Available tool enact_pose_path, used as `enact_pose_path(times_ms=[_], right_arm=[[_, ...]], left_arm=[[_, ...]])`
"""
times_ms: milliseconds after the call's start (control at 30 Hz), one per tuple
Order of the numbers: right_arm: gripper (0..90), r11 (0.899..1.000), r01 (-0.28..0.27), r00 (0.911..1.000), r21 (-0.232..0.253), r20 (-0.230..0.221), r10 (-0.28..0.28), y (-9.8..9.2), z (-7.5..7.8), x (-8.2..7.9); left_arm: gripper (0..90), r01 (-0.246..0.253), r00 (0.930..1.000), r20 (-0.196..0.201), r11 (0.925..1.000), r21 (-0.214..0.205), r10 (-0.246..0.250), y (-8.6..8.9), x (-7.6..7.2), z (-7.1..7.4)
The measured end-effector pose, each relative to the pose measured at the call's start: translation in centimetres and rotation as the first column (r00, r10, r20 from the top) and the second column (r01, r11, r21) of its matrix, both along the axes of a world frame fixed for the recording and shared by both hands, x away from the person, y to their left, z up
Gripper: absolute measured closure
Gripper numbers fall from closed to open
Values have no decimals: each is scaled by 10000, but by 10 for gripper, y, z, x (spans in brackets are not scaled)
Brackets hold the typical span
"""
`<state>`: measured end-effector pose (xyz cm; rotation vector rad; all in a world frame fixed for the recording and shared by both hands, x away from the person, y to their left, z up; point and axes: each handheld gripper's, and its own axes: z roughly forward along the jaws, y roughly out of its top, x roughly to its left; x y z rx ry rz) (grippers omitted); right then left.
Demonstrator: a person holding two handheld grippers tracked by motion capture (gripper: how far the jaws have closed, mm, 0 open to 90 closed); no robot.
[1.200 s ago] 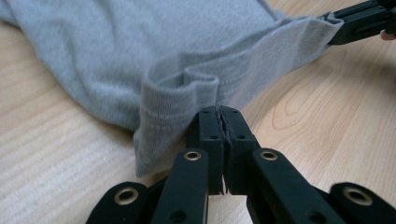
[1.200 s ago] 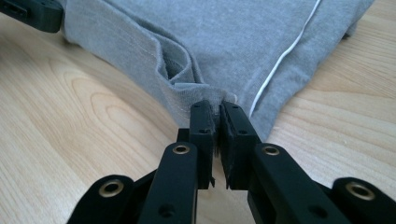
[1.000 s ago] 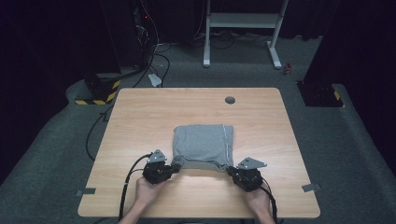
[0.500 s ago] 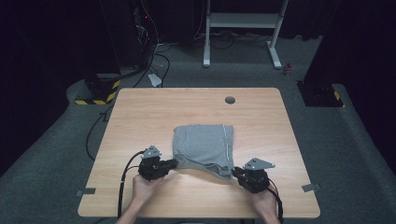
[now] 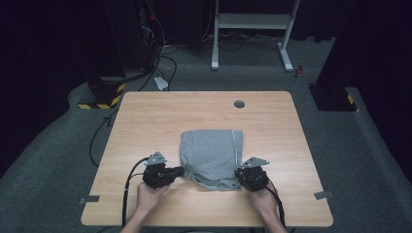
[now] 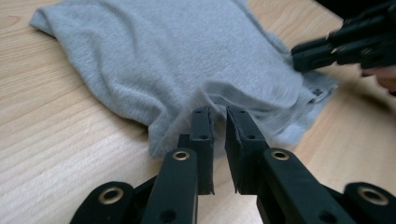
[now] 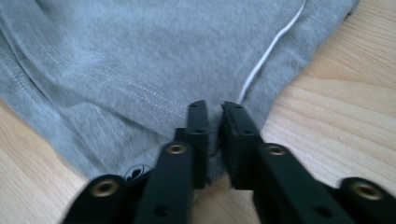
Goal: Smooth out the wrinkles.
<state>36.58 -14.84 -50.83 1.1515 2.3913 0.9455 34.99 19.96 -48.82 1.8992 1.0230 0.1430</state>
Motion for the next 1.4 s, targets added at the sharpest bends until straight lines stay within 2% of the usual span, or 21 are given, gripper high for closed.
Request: enact_pose_path(times_ms=[33,100,133,233,333,400,467,533,600,667,733,867,933,1000,1100,1133,1200,1267,1300,1367,1400], right_arm=[[839,10000,-18,10000,-34,8,18,-1,0,-2],[851,9999,-31,10000,105,-34,31,-5,0,-2],[849,9998,0,10000,187,-72,1,-7,1,-1],[769,9989,210,9998,416,-29,-209,-8,3,1],[715,9979,318,9992,566,217,-331,-6,8,2],[722,9977,361,9990,567,230,-375,-3,7,5],[789,9989,318,9994,351,89,-322,-1,3,9],[827,9998,187,9998,1,-72,-187,-1,-3,9],[839,9999,4,10000,-147,-77,-5,-6,-2,6],[836,9995,-96,9999,-285,-123,93,-10,0,4],[794,10000,-83,9999,-1,-151,83,-15,4,3],[729,9970,291,9992,716,248,-309,-16,16,14],[702,9967,400,9981,713,438,-432,-9,19,24],[664,9958,618,9970,680,432,-648,-4,20,38],[646,9918,986,9943,815,313,-1014,1,21,56],[648,9915,1072,9936,734,265,-1094,3,20,60],[667,9918,1160,9930,543,162,-1170,5,17,68],[707,9901,1324,9912,460,-79,-1321,6,12,73],[738,9903,1300,9914,497,-212,-1291,5,10,75],[812,9896,1204,9922,784,-426,-1173,4,6,76],[831,9888,1197,9918,888,-553,-1151,4,6,76]], left_arm=[[795,-121,9999,-22,9998,-133,121,3,-1,2],[788,-263,9996,89,9996,-112,264,8,-1,5],[781,-315,9995,10,9994,-121,315,9,0,5],[744,-404,9986,-338,9991,89,407,4,8,0],[695,-200,9991,-349,9959,880,232,-12,13,-8],[673,-84,9992,-388,9917,1281,135,-20,14,-15],[675,-45,9989,-454,9865,1637,121,-24,15,-21],[711,-3,9971,-750,9805,1964,154,-24,12,-26],[747,104,9949,-1006,9819,1889,88,-22,8,-24],[753,363,9941,-1078,9790,2008,-147,-22,2,-22],[738,326,9947,-1024,9816,1884,-134,-20,2,-19],[645,-611,9947,-734,9874,1457,723,-13,22,-10],[607,-1073,9912,-637,9855,1317,1164,-13,38,-8],[577,-1569,9848,-530,9782,1358,1653,-11,54,-8],[562,-1709,9784,-955,9771,1268,1835,-10,76,-11],[551,-1711,9783,-922,9744,1456,1855,-10,82,-11],[549,-1744,9745,-1201,9764,1273,1897,-14,91,-13],[571,-1760,9738,-1232,9765,1247,1913,-19,97,-15],[611,-1810,9701,-1427,9767,1151,1965,-19,100,-19],[728,-1773,9665,-1638,9755,1301,1975,-21,103,-25],[795,-1686,9689,-1602,9770,1308,1887,-22,103,-28]])
